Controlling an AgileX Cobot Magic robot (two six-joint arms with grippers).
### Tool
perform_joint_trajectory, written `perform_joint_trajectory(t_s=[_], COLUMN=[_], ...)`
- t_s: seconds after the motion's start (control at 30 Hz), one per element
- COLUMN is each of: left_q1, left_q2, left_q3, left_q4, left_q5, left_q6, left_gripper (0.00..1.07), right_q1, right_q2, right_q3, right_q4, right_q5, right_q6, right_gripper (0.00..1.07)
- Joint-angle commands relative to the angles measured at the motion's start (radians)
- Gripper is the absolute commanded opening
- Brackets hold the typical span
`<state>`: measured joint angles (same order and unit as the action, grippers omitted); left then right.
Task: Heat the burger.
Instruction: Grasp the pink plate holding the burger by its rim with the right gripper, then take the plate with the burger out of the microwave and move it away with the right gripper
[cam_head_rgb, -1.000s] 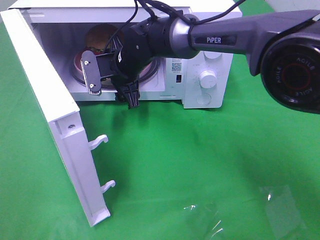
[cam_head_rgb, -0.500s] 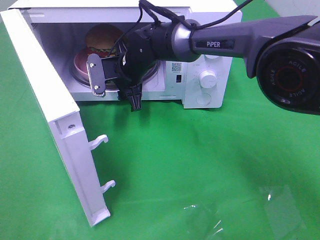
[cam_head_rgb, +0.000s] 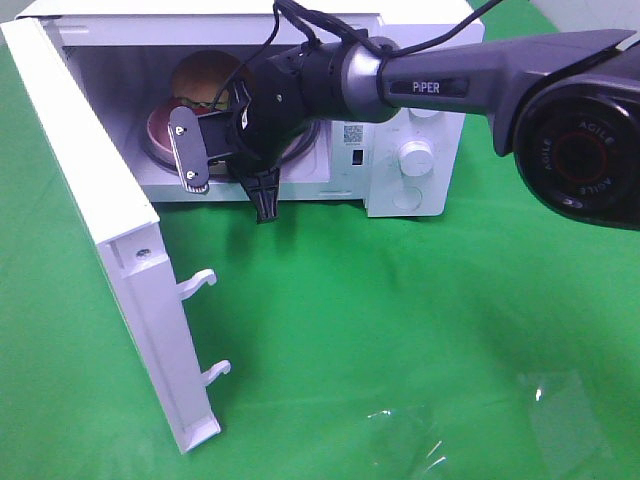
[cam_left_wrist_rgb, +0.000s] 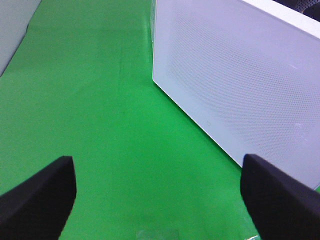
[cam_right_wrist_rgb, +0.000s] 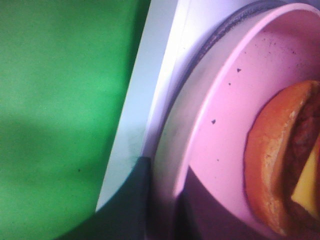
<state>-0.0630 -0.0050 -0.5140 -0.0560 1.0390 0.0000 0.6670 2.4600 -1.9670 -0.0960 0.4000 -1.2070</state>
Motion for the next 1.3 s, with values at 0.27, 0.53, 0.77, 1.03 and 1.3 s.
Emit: perform_joint_trajectory(t_s=[0.27, 0.53, 0.77, 1.03, 1.3], left_q1=[-0.001, -0.001, -0.001, -0.001, -0.001], left_q2=[-0.018, -0.018, -0.018, -0.018, -0.018], left_q3=[0.005, 0.005, 0.005, 0.005, 0.005], left_q4=[0.004, 0.004, 0.004, 0.004, 0.004], left_q5=[-0.006, -0.006, -0.006, -0.006, -0.006], left_q6=[-0.005, -0.005, -0.005, -0.005, -0.005], left_gripper=[0.82, 0.82, 0.82, 0.82, 0.82], right_q1=[0.006, 0.006, 0.006, 0.007, 0.007], right_q2=[-0.012, -0.053, -0.131, -0.225, -0.317], right_q3=[-0.001, 0.032, 0.17, 0.314, 0.447], right_q4=[-0.004, -0.004, -0.004, -0.007, -0.044], right_q5=[0.046, 0.035, -0.064, -0.182, -0.231], right_q6=[-0.075, -0.086, -0.132, -0.155, -0.167], right_gripper=[0.0, 0.0, 0.0, 0.0, 0.0])
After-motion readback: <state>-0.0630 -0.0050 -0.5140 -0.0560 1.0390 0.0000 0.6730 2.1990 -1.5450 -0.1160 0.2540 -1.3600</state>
